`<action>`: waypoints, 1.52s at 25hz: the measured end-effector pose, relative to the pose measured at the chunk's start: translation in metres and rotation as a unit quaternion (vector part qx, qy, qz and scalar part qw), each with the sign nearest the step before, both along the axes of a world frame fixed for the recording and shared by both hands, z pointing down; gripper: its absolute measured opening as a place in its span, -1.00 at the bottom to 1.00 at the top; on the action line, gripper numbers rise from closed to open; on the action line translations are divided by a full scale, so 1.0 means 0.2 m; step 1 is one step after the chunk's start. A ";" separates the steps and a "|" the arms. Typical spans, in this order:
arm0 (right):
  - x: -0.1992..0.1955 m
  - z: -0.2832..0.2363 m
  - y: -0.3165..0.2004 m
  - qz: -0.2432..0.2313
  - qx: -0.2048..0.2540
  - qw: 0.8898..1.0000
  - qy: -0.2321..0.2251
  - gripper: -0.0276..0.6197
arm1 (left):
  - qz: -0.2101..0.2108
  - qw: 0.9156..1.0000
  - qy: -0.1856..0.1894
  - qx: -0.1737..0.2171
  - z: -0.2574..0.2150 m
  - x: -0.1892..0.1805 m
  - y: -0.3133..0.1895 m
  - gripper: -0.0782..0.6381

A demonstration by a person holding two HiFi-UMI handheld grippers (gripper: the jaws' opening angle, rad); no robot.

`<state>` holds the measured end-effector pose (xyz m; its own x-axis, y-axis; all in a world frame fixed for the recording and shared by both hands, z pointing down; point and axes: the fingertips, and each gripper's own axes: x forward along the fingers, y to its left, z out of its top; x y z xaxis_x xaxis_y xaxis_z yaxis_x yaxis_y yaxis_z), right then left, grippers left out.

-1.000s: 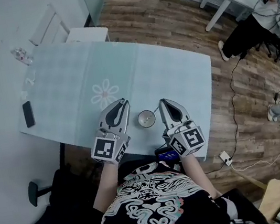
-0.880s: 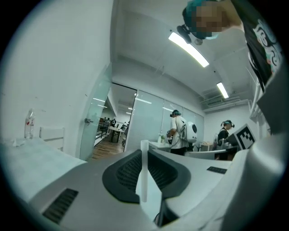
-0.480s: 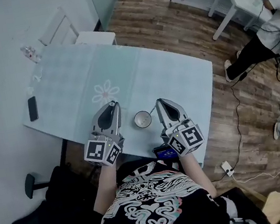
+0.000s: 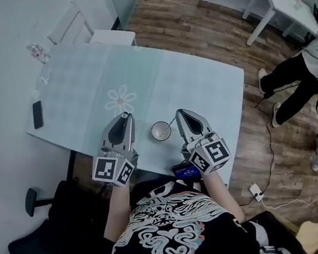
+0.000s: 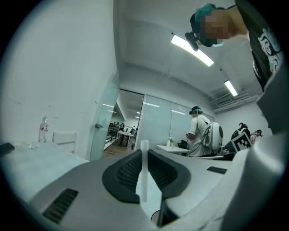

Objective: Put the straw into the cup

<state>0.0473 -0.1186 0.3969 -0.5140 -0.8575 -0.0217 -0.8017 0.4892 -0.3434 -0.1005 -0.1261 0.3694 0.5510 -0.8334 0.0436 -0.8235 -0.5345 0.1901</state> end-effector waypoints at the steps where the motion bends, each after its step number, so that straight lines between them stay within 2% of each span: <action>1: 0.00 0.01 0.00 -0.002 -0.002 1.000 0.001 -0.87 | 0.000 1.000 0.001 -0.001 0.00 0.00 0.00 -0.63; 16: 0.04 0.14 0.08 0.001 -0.041 0.999 0.013 -0.87 | 0.017 0.998 0.037 -0.039 0.14 0.06 0.02 -0.63; 25: 0.07 0.18 0.08 0.004 -0.052 0.998 0.018 -0.87 | 0.011 0.997 0.051 -0.057 0.25 0.05 0.00 -0.63; 38: 0.11 0.26 0.07 0.000 -0.072 0.997 0.019 -0.87 | 0.011 0.996 0.048 -0.079 0.34 0.10 -0.02 -0.63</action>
